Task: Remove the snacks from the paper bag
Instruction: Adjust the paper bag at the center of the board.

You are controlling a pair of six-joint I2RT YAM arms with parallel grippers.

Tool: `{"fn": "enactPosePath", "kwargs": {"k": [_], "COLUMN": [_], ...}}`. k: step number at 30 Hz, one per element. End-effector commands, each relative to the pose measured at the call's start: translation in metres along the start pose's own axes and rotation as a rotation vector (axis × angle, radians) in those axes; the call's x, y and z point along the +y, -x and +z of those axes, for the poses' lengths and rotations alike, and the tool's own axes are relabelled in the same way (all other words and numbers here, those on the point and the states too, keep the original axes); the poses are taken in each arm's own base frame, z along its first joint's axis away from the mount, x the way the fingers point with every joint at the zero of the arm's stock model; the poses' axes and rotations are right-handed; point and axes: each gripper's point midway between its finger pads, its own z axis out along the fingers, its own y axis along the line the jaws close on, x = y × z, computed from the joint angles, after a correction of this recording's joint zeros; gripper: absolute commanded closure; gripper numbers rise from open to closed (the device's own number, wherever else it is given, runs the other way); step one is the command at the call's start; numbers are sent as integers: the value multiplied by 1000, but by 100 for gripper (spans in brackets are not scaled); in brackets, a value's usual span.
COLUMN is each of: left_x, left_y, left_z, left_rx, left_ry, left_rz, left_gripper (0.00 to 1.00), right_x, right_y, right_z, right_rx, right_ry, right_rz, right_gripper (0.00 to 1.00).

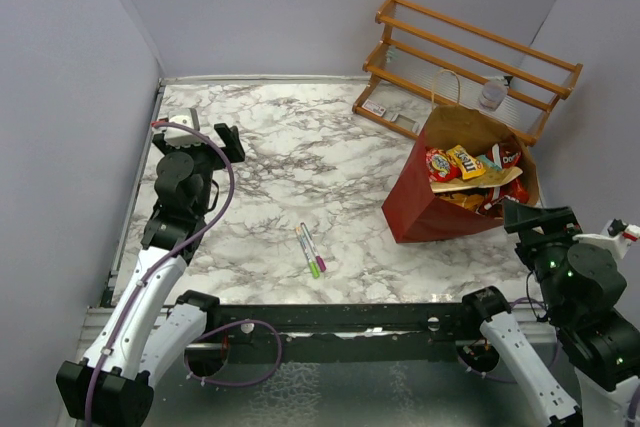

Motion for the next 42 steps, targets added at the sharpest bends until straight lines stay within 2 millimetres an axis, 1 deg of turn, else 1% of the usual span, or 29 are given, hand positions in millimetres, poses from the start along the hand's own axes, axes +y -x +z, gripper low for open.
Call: {"fn": "enactPosePath", "kwargs": {"k": [1,3,6,7,10,15,19,21,23,25,26,27,29,33,34,36,38,40,42], "left_x": [4,5,6,6,4,5,2,1,1,0,0,-1,-1,0,0,-3,-12,-29,-50], "left_y": [3,3,1,1,0,-2,-1,-1,-3,-5,-6,-6,-6,-5,-6,-6,-7,-9,-16], "left_z": [2,2,3,3,4,4,4,4,5,7,7,7,7,6,7,7,8,9,9], "left_rx": [-15,-14,-10,-9,-4,1,1,3,9,14,20,21,21,17,21,24,36,58,106], "left_ry": [23,30,32,32,26,28,19,12,10,9,7,6,5,9,8,-9,-55,-137,-236], "left_rz": [-14,-13,-12,-13,-13,-13,-20,-24,-27,-28,-27,-27,-26,-24,-23,-25,-31,-52,-109], "left_gripper": [4,4,4,4,4,4,4,4,4,4,4,4,4,4,4,4,3,3,4], "right_x": [23,23,23,23,23,13,5,7,12,20,22,23,27,40,43,50,53,53,51], "right_y": [-1,3,9,10,12,13,19,21,23,26,27,27,27,29,30,30,28,25,23], "right_z": [17,24,32,34,40,48,50,49,49,51,52,55,60,64,64,63,62,60,57], "right_rx": [-26,-63,-118,-131,-158,-200,-248,-265,-275,-294,-305,-314,-317,-293,-288,-271,-253,-237,-228], "right_ry": [63,52,50,50,49,6,-18,4,38,79,88,88,87,87,89,101,117,127,135], "right_rz": [140,177,189,194,194,165,139,132,125,116,113,112,111,120,118,120,123,123,115], "right_gripper": [25,27,35,36,37,36,35,37,46,60,69,75,84,97,99,99,99,99,99]}}
